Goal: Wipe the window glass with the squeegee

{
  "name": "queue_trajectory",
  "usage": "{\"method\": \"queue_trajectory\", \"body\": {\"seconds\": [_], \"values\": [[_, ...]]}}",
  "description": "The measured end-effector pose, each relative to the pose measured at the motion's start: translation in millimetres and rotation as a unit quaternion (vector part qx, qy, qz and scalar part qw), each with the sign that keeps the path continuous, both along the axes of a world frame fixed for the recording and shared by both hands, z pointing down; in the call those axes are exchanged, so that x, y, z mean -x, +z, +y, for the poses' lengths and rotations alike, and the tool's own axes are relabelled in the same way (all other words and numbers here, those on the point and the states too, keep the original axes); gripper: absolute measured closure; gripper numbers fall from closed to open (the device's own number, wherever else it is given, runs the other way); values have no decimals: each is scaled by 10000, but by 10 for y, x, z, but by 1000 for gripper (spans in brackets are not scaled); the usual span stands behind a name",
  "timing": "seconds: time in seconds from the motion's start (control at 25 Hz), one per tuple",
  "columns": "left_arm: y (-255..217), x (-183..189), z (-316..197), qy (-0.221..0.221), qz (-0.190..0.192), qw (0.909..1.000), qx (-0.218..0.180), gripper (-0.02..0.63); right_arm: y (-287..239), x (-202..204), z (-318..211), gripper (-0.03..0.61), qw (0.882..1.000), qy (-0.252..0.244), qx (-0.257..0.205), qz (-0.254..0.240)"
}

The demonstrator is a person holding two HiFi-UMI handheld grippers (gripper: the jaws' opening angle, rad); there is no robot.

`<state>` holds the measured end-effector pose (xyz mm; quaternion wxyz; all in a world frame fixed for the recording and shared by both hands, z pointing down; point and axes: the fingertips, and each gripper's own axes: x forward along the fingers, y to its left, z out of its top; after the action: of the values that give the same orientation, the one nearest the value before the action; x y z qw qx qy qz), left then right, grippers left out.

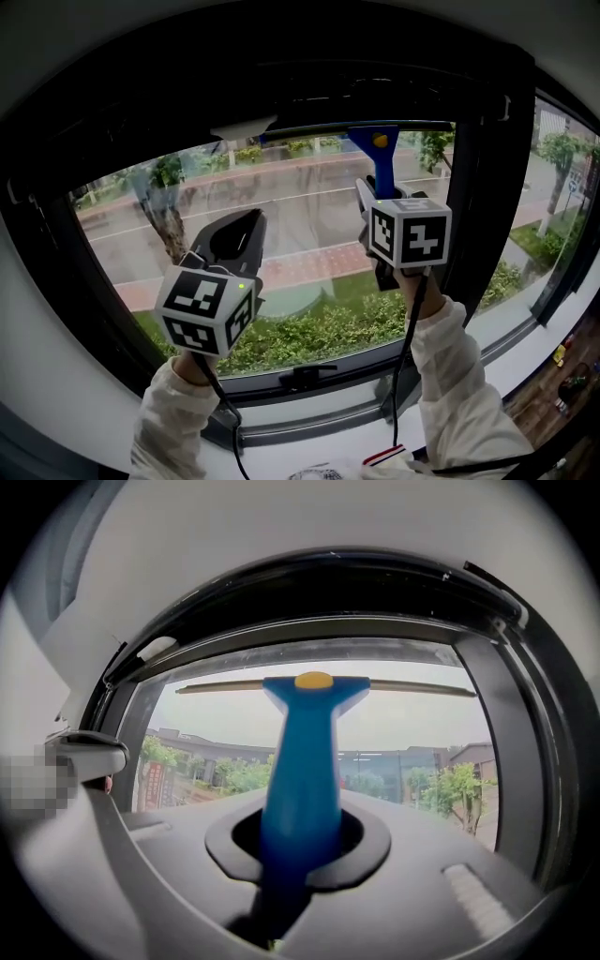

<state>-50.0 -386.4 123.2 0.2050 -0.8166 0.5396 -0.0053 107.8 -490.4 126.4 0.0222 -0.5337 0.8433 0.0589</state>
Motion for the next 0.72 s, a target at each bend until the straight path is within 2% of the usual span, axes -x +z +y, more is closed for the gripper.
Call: {"method": "queue_trajectory", "body": {"seconds": [0.4, 0.72], "values": [[276, -130, 27, 103, -2, 9997, 224, 614, 473, -71, 16, 517, 9995, 72, 301, 63], [660, -222, -21, 138, 11, 9984, 557, 614, 991, -97, 45, 516, 9984, 153, 532, 144]]}}
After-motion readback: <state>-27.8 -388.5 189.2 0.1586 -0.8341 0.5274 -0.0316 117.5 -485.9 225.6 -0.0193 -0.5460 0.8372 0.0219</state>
